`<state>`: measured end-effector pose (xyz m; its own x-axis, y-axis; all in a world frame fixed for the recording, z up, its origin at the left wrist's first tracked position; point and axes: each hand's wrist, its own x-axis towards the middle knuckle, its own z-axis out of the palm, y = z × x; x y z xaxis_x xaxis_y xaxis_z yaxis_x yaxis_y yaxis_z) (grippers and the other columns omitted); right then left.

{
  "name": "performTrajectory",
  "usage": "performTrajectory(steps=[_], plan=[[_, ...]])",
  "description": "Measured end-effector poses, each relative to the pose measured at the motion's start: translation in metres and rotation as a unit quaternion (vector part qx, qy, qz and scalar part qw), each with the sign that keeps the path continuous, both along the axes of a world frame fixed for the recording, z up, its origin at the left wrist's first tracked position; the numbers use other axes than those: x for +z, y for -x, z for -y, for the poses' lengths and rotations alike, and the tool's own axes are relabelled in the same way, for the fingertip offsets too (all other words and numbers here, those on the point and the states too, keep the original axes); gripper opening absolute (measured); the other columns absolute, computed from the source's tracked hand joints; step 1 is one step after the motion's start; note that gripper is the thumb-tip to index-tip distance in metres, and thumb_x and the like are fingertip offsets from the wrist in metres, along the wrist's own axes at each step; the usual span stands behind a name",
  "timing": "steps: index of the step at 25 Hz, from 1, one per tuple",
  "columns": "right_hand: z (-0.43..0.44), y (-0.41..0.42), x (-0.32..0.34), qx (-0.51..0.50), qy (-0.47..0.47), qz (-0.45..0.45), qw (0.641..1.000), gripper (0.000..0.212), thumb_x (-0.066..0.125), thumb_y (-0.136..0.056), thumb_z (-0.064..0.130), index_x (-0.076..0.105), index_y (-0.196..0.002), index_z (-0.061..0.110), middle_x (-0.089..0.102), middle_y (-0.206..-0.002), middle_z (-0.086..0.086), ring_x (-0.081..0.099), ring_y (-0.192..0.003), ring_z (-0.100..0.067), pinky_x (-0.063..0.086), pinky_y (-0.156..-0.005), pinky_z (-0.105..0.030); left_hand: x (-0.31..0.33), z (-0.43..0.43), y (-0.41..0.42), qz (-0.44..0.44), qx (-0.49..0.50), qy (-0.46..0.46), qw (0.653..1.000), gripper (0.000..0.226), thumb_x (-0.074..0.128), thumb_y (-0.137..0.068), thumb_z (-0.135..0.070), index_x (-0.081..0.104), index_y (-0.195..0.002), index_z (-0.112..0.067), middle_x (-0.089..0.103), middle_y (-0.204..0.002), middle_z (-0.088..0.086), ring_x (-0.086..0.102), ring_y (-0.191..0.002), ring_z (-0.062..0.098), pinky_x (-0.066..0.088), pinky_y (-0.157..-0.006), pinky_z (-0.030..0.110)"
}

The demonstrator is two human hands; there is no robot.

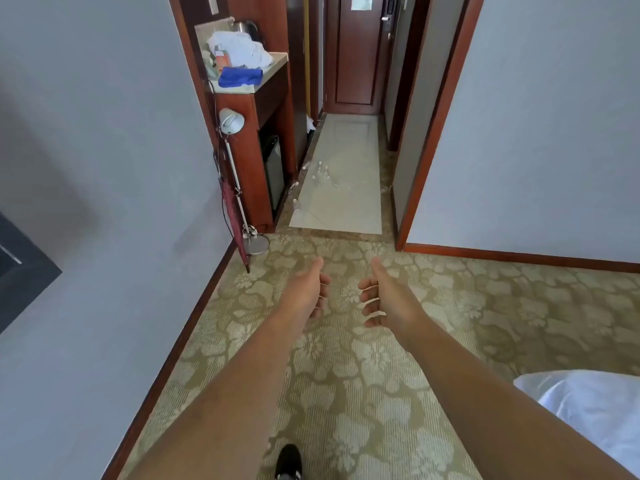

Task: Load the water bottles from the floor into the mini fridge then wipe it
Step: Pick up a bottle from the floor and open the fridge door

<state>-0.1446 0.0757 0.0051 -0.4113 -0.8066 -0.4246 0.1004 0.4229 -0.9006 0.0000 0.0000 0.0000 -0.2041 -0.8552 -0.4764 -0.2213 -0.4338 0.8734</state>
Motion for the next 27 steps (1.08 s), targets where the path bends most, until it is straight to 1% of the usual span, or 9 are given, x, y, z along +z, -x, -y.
performTrajectory(steps=[5,8,10,13,17,19,21,24,27], plan=[[0.118,0.004,-0.013,0.001,-0.034,0.013,0.999,0.061,0.046,-0.097,0.064,0.071,-0.098,0.008,0.065,-0.079,-0.005,0.061,-0.063,-0.020,0.054,-0.062,-0.039,-0.026,0.130,-0.002,0.000,0.015,-0.045,0.999,0.045,0.046,-0.102,-0.052,0.067,-0.086,-0.015,0.058,-0.069,-0.001,0.046,-0.055,0.013,0.037,-0.049,0.026],[0.183,0.016,-0.013,-0.001,-0.043,0.007,0.999,0.059,0.047,-0.098,0.062,0.070,-0.098,0.009,0.066,-0.081,-0.006,0.062,-0.064,-0.020,0.055,-0.062,-0.038,-0.024,0.207,-0.002,0.002,0.027,-0.050,0.998,0.043,0.047,-0.102,-0.050,0.066,-0.090,-0.013,0.056,-0.069,-0.002,0.045,-0.055,0.012,0.036,-0.050,0.027],[0.218,0.028,-0.015,-0.009,-0.050,0.012,0.999,0.057,0.047,-0.098,0.062,0.070,-0.098,0.009,0.065,-0.082,-0.006,0.062,-0.067,-0.021,0.055,-0.062,-0.037,-0.024,0.247,0.004,0.005,0.049,-0.060,0.997,0.042,0.047,-0.103,-0.048,0.065,-0.090,-0.013,0.054,-0.067,-0.002,0.045,-0.052,0.011,0.035,-0.048,0.026],[0.269,0.054,-0.025,-0.008,-0.056,0.014,0.998,0.056,0.046,-0.099,0.060,0.070,-0.099,0.009,0.066,-0.083,-0.007,0.063,-0.067,-0.021,0.056,-0.060,-0.036,-0.034,0.295,0.028,-0.006,0.058,-0.077,0.995,0.044,0.048,-0.103,-0.049,0.066,-0.090,-0.012,0.054,-0.064,-0.002,0.045,-0.049,0.011,0.035,-0.047,0.026],[0.335,0.115,-0.049,-0.009,-0.065,0.015,0.998,0.054,0.045,-0.100,0.057,0.070,-0.098,0.010,0.066,-0.085,-0.007,0.063,-0.068,-0.022,0.056,-0.063,-0.038,-0.060,0.351,0.081,0.010,0.054,-0.097,0.994,0.041,0.048,-0.102,-0.048,0.066,-0.090,-0.013,0.055,-0.063,-0.003,0.045,-0.050,0.012,0.036,-0.048,0.026],[0.372,0.156,-0.059,-0.011,-0.063,0.020,0.998,0.053,0.045,-0.102,0.055,0.070,-0.098,0.009,0.066,-0.087,-0.008,0.062,-0.069,-0.022,0.056,-0.065,-0.039,-0.068,0.387,0.116,0.021,0.060,-0.091,0.994,0.042,0.049,-0.101,-0.050,0.066,-0.088,-0.013,0.056,-0.063,-0.003,0.045,-0.052,0.012,0.037,-0.048,0.026],[0.411,0.204,-0.064,-0.003,-0.064,0.021,0.998,0.052,0.044,-0.102,0.054,0.070,-0.098,0.009,0.067,-0.087,-0.008,0.063,-0.069,-0.022,0.057,-0.068,-0.041,-0.069,0.429,0.160,0.030,0.071,-0.088,0.993,0.041,0.050,-0.100,-0.048,0.067,-0.086,-0.013,0.056,-0.064,-0.003,0.046,-0.054,0.012,0.038,-0.050,0.027],[0.464,0.265,-0.059,0.015,-0.063,0.012,0.998,0.052,0.044,-0.102,0.054,0.071,-0.097,0.010,0.069,-0.083,-0.006,0.063,-0.068,-0.021,0.057,-0.067,-0.039,-0.060,0.482,0.221,0.042,0.070,-0.086,0.993,0.040,0.048,-0.102,-0.046,0.066,-0.086,-0.014,0.057,-0.064,-0.004,0.045,-0.055,0.012,0.038,-0.052,0.027],[0.525,0.313,-0.055,0.027,-0.063,0.004,0.998,0.053,0.045,-0.101,0.056,0.071,-0.099,0.010,0.070,-0.084,-0.007,0.064,-0.070,-0.022,0.058,-0.072,-0.043,-0.054,0.532,0.264,0.022,0.082,-0.085,0.993,0.041,0.048,-0.102,-0.048,0.067,-0.087,-0.015,0.057,-0.062,-0.004,0.044,-0.055,0.012,0.037,-0.054,0.027]])
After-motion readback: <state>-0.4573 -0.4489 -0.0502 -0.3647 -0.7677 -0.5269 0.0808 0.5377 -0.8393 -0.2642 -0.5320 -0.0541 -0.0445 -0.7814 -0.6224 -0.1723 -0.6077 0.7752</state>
